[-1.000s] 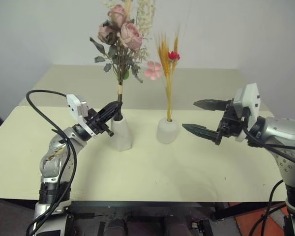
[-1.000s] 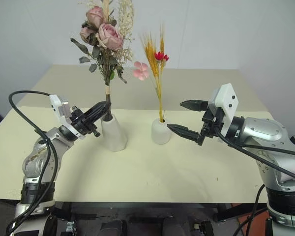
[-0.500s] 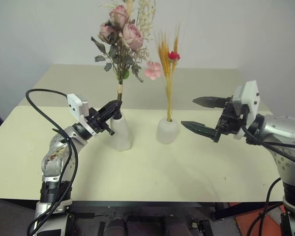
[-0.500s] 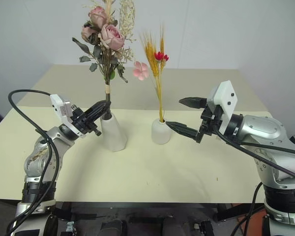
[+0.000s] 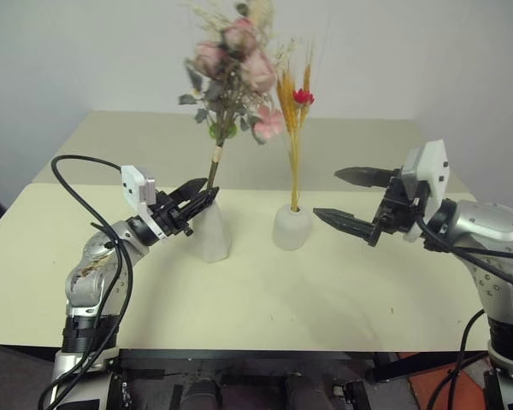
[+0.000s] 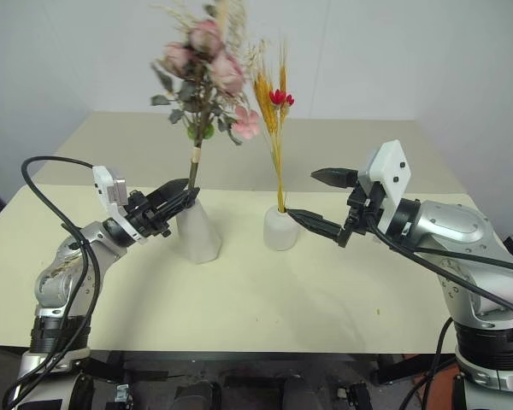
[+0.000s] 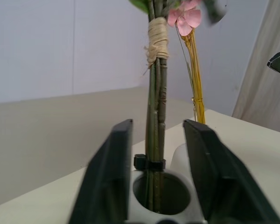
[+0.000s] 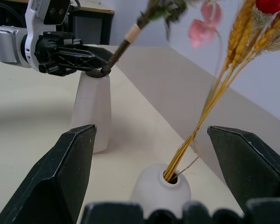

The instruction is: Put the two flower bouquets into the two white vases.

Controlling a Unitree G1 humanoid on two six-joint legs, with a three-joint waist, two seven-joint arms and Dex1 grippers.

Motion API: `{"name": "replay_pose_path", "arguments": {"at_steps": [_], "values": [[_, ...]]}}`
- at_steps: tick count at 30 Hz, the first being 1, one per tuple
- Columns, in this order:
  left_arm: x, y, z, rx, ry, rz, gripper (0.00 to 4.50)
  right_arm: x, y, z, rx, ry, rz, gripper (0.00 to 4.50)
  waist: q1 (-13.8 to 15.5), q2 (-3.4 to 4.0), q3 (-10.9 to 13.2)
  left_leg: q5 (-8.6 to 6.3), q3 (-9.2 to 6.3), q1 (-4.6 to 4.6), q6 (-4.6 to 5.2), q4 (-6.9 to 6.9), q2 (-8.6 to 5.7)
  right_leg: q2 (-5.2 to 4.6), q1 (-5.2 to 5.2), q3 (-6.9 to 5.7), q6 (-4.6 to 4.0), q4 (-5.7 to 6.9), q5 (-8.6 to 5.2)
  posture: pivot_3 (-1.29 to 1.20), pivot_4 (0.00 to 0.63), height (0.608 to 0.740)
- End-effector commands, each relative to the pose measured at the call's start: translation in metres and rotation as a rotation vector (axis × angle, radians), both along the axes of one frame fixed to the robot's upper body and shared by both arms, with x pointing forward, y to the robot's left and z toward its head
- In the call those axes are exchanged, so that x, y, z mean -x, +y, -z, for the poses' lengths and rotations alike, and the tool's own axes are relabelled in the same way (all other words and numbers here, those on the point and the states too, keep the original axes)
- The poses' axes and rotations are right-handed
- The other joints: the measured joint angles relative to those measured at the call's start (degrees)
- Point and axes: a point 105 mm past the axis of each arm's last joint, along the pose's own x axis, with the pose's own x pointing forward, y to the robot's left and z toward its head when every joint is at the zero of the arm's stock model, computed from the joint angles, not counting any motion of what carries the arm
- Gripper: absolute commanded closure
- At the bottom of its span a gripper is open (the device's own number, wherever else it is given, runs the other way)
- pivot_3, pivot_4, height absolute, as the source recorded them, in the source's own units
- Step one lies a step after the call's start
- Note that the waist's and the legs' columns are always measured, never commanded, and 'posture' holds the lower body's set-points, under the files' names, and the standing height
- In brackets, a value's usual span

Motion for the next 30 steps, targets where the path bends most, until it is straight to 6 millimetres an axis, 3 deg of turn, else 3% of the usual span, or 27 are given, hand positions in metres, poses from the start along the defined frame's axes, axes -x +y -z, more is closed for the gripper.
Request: {"name": "replay_pose_path", "arguments": {"at_steps": [1, 5, 13, 21, 30], "values": [[0.003, 0.004, -0.014, -0.007, -0.054, -0.007, 1.11, 0.003, 0.002, -0.009, -0.005, -0.054, -0.008, 0.00, -0.04, 0.00, 0.00, 0.00, 0.00, 0.00, 0.00, 0.00, 0.00, 0.00, 0.00, 0.00, 0.00, -0.02, 0.00, 0.00, 0.150, 0.740], [0.004, 0.006, -0.013, -0.010, -0.049, -0.014, 0.04, 0.003, 0.002, -0.009, -0.006, -0.056, -0.009, 0.00, -0.02, 0.00, 0.00, 0.00, 0.00, -0.03, 0.00, -0.08, 0.01, 0.00, 0.01, 0.00, -0.01, -0.19, 0.03, 0.00, 0.150, 0.740], [0.006, 0.006, -0.015, -0.033, -0.003, 0.021, 0.04, 0.004, 0.004, -0.008, -0.011, -0.052, -0.015, 0.00, -0.04, 0.00, 0.00, 0.00, 0.00, -0.16, 0.00, -0.09, 0.01, -0.01, -0.01, -0.02, 0.09, -0.37, 0.10, 0.00, 0.150, 0.740], [-0.007, 0.008, -0.050, -0.061, 0.053, 0.147, 0.04, 0.005, 0.005, -0.007, -0.021, -0.050, -0.014, 0.00, 0.22, 0.00, 0.00, 0.00, -0.02, -0.19, 0.00, -0.07, 0.01, -0.01, -0.01, -0.08, 0.08, -0.38, 0.12, 0.00, 0.150, 0.740], [-0.017, -0.017, -0.051, -0.191, 0.152, 0.342, 0.04, 0.007, 0.004, -0.008, -0.034, -0.057, 0.006, 0.00, 0.11, 0.00, 0.00, 0.00, -0.05, -0.40, 0.01, -0.11, 0.00, -0.01, -0.16, -0.11, 0.09, -0.44, 0.12, 0.00, 0.150, 0.740]]}}
